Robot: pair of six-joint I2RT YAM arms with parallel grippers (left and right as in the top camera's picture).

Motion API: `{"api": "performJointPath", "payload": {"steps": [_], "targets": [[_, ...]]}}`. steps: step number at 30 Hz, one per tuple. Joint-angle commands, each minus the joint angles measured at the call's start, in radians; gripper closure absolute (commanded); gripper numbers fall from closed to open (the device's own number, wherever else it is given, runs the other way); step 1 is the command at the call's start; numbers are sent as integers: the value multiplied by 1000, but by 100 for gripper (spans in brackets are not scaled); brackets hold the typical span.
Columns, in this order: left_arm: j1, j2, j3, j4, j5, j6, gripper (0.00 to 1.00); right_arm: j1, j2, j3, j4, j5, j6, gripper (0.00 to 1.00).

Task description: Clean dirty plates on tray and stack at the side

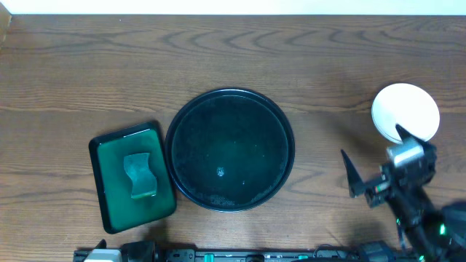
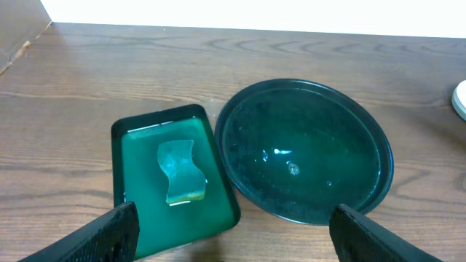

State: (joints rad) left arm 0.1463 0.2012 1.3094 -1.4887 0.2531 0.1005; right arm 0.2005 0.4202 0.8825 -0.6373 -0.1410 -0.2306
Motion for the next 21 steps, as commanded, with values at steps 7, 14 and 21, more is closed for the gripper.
{"api": "performJointPath", "payload": {"steps": [7,14,21], "targets": [[-2,3,-2,0,1,-16,16,-60,-306,-404,280,-6,161,1],[-2,3,-2,0,1,-16,16,-61,-381,-633,594,-6,235,1],[-2,3,-2,1,1,-16,16,-61,-415,-787,810,-6,238,1]]}}
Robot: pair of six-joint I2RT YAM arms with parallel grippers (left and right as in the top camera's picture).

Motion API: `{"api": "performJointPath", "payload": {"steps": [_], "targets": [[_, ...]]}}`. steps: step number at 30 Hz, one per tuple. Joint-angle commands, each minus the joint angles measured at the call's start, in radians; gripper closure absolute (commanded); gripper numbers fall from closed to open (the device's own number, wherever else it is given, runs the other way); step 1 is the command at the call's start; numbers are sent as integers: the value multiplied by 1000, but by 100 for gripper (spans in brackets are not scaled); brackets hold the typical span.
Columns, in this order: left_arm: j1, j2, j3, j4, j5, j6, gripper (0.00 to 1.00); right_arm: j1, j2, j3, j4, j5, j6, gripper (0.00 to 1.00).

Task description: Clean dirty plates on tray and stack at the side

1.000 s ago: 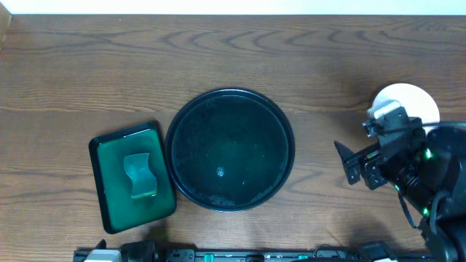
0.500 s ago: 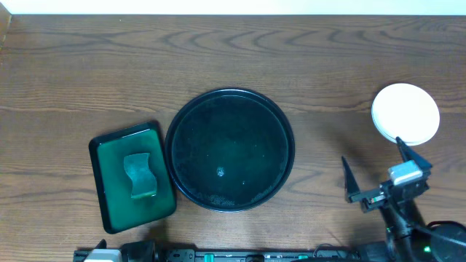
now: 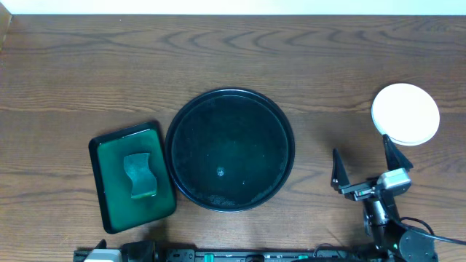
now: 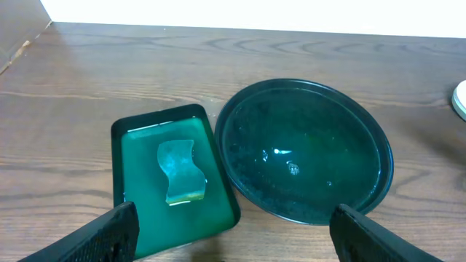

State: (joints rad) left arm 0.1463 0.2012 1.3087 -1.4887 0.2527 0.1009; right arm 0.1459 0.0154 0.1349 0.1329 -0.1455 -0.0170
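Note:
A round dark tray (image 3: 230, 149) sits mid-table with no plates on it, only wet specks; it also shows in the left wrist view (image 4: 304, 149). A white plate (image 3: 405, 113) rests at the right, its edge just visible (image 4: 460, 100). My right gripper (image 3: 362, 166) stands open below that plate, holding nothing. A green sponge (image 3: 140, 175) lies in a green rectangular basin (image 3: 109, 153). My left gripper (image 4: 231, 234) is open low at the front edge, near the basin (image 4: 138, 145) and sponge (image 4: 180, 172).
Brown wooden table (image 3: 87, 65) all round. Its far edge runs along the top of the overhead view. The basin stands close against the tray's left rim.
My right gripper has drawn back from the white plate's lower edge toward the front of the table and now points away from me, open. The left arm has not moved.

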Motion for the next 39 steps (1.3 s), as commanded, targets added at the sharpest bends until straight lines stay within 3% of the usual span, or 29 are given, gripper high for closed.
{"api": "performJointPath", "payload": {"steps": [1,7,14,26,39], "targets": [[-2,3,-1,0,2,-16,16,-6,-11,-53,63,-1,24,1],[-2,3,-1,1,2,-16,16,-21,-11,-131,173,7,24,1],[-2,3,-1,0,2,-16,16,-97,-11,-130,159,-2,61,1],[-2,3,-1,0,2,-16,16,-108,-11,-130,-198,-18,84,1],[-2,3,-1,0,2,-16,16,-108,-10,-130,-193,-27,84,1]]}}
